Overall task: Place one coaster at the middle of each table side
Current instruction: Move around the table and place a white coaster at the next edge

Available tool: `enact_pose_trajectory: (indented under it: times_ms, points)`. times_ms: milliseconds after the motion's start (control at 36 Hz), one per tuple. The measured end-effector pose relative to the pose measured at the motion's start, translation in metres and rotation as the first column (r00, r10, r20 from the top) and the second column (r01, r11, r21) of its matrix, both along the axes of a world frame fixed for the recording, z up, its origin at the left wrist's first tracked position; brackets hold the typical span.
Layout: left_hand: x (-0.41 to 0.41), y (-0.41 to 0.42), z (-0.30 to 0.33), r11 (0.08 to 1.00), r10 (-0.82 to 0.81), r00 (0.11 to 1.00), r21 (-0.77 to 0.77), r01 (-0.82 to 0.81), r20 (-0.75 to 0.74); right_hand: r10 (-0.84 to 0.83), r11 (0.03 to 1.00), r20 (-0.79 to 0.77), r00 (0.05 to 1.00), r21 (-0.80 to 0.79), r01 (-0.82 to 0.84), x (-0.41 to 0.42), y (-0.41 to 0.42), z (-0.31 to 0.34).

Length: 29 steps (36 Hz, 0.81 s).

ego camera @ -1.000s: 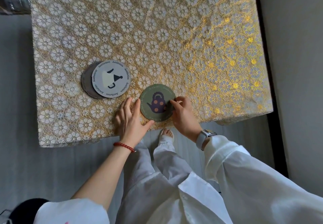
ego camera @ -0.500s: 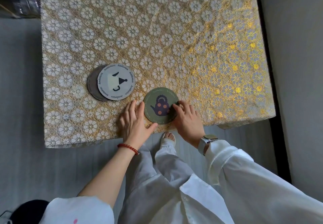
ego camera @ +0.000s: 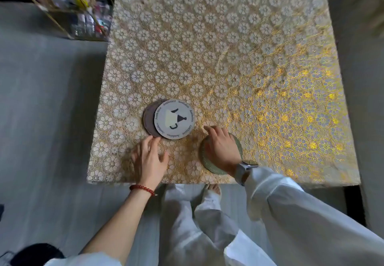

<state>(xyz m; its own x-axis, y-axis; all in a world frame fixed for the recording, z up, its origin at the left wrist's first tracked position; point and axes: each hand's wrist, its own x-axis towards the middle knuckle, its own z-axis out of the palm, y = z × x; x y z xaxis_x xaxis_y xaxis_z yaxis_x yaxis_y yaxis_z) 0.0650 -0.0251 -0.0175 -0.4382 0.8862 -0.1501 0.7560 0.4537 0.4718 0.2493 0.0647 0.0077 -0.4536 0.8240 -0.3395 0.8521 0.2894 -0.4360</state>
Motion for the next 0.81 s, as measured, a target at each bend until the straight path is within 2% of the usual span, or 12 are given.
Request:
enact_pose_trajectory:
  times_ms: [83, 167, 222, 306, 389, 472, 583, 639, 694, 778, 806]
  points:
    - [-0.031, -0.002, -0.002, 0.996, 0.051, 0.995, -0.064, -0.057, -0.091, -0.100, 0.988, -0.100, 0.990, -0.130, 0.087, -0.034, 0.012, -0.001]
    - [-0.057, -0.010, -0.013, 0.976, 0.031, 0.989, -0.209, -0.061, -0.146, -0.233, 0.957, -0.099, 0.967, -0.203, 0.209, -0.058, 0.022, -0.007]
    - [-0.067, -0.018, -0.022, 0.953, -0.018, 0.985, -0.302, -0.034, -0.170, -0.241, 0.961, -0.051, 0.969, -0.152, 0.231, -0.069, 0.026, -0.012]
    - [-0.072, -0.024, -0.032, 0.936, -0.046, 0.986, -0.353, -0.014, -0.163, -0.290, 0.956, 0.002, 0.957, -0.047, 0.290, -0.079, 0.028, -0.020]
    - [-0.073, -0.022, -0.030, 0.936, -0.059, 0.982, -0.352, -0.008, -0.180, -0.351, 0.934, -0.055, 0.935, 0.046, 0.354, -0.085, 0.021, -0.020]
    - [-0.078, -0.022, -0.023, 0.949, -0.073, 0.987, -0.315, 0.024, -0.146, -0.389, 0.908, -0.208, 0.898, 0.075, 0.411, -0.097, 0.011, -0.005]
    - [-0.100, -0.021, -0.014, 0.940, -0.191, 0.975, -0.308, 0.148, -0.117, -0.325, 0.924, -0.331, 0.886, 0.088, 0.372, -0.118, 0.002, 0.020]
    - [-0.118, -0.017, -0.008, 0.915, -0.293, 0.952, -0.316, 0.253, -0.086, -0.280, 0.920, -0.323, 0.904, 0.178, 0.349, -0.131, -0.001, 0.029]
    - [-0.140, -0.011, 0.000, 0.888, -0.360, 0.933, -0.303, 0.345, 0.007, -0.277, 0.898, -0.292, 0.915, 0.261, 0.355, -0.145, -0.005, 0.038]
    - [-0.179, -0.003, 0.017, 0.897, -0.396, 0.911, -0.164, 0.410, 0.111, -0.267, 0.873, -0.230, 0.936, 0.354, 0.336, -0.172, -0.017, 0.047]
    - [-0.193, -0.001, 0.024, 0.908, -0.391, 0.911, -0.108, 0.405, 0.132, -0.279, 0.879, -0.244, 0.929, 0.325, 0.350, -0.184, -0.021, 0.047]
